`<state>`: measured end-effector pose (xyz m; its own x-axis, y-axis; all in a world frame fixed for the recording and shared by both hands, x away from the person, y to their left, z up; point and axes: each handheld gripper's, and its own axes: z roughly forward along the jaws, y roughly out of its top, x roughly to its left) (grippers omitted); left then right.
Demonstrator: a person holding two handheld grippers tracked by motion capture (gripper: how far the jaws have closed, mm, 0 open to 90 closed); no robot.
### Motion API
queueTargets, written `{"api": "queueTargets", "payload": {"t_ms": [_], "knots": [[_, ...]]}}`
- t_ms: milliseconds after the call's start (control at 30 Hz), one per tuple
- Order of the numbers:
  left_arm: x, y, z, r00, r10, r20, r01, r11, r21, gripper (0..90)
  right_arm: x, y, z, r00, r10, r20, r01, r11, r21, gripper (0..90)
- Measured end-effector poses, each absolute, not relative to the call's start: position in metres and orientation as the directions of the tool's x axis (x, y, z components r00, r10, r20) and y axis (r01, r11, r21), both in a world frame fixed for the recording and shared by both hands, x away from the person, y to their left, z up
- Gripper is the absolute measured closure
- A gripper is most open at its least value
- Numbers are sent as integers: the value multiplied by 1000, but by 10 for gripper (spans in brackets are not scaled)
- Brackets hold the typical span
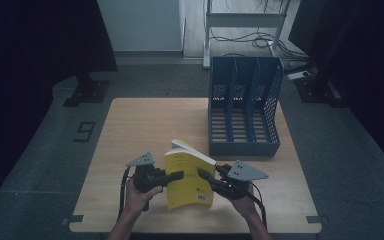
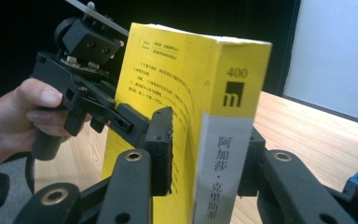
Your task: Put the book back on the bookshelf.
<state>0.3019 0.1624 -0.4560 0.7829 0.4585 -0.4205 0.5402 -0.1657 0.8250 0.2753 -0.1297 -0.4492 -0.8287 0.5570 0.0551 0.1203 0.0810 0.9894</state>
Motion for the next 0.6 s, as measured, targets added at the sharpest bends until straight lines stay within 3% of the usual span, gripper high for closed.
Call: {"api": "queueTargets", "payload": {"t_ms": [233, 600], "knots": [[298, 158, -453, 807, 457, -374, 504, -203, 839, 805, 279, -131, -445, -836, 547, 41, 125, 116, 985, 623], [299, 157, -454, 807, 454, -377, 506, -203, 838, 808, 289, -130, -444, -852, 515, 91, 156, 84, 984, 589]]}}
